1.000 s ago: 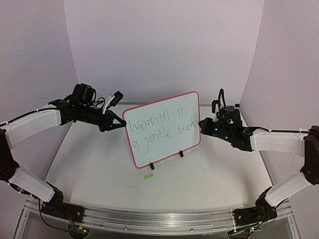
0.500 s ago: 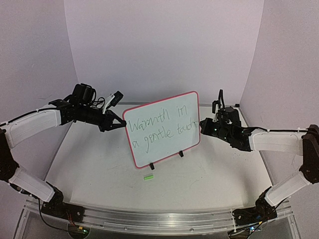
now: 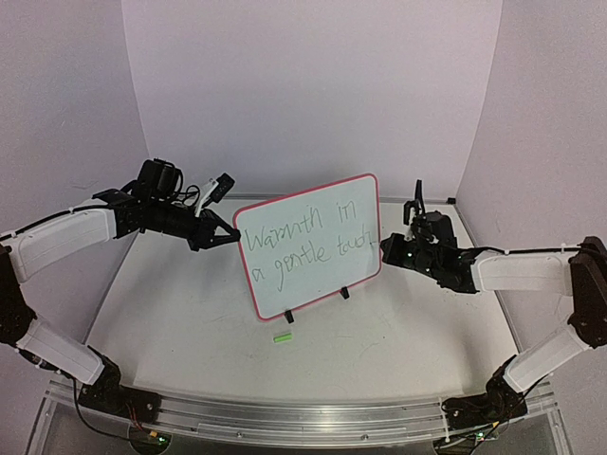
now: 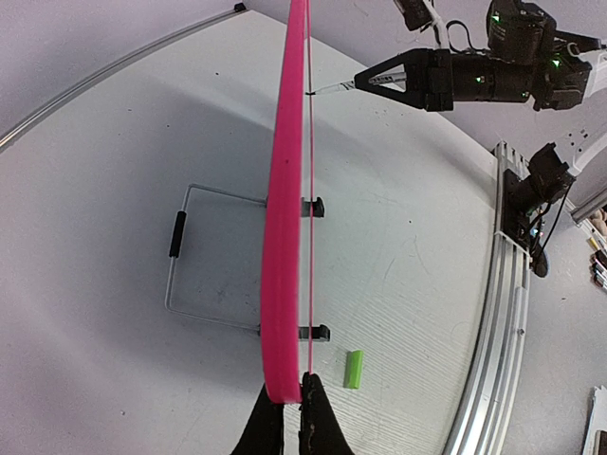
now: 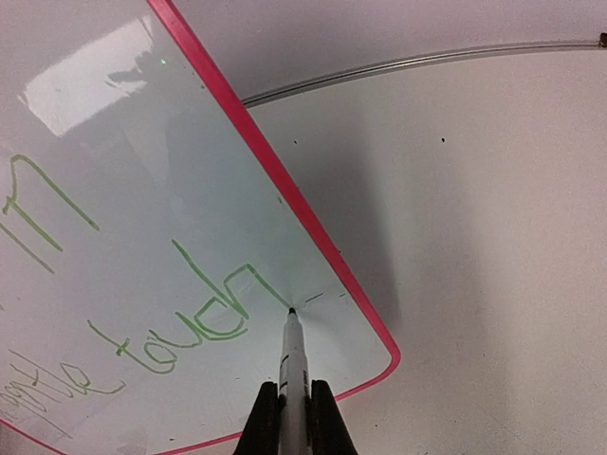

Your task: Write a sentence on the whiteboard

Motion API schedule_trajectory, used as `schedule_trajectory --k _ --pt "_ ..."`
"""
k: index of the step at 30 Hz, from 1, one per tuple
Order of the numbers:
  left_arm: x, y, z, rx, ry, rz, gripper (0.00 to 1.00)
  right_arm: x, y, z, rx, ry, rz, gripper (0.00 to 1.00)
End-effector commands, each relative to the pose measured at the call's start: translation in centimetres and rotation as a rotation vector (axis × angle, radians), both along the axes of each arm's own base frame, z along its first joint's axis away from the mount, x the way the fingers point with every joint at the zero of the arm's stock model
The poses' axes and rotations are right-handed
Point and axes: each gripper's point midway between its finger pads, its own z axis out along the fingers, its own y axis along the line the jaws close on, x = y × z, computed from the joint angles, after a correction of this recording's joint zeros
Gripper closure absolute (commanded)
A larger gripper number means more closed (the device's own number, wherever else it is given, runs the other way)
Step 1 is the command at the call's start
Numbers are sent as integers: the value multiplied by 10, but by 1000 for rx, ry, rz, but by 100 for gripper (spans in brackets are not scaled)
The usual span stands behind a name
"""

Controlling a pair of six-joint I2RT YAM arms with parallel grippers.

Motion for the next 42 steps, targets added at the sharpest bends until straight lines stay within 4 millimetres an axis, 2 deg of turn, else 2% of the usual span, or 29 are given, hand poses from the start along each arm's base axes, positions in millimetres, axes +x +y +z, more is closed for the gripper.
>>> schedule_trajectory --k 1,8,12,26,42 --pt "-12 5 -44 126 97 -14 100 4 -1 7 17 -22 -16 100" --pt "-12 5 -42 122 95 -13 100 -2 -19 7 4 -14 -91 100" --pt "-13 5 -43 123 96 -14 100 -1 -22 9 4 -18 -111 100" --pt "-13 5 -44 126 97 -14 100 9 -7 26 24 -64 -58 100" --pt "-13 5 -44 128 97 -13 100 17 0 25 23 -70 -47 100"
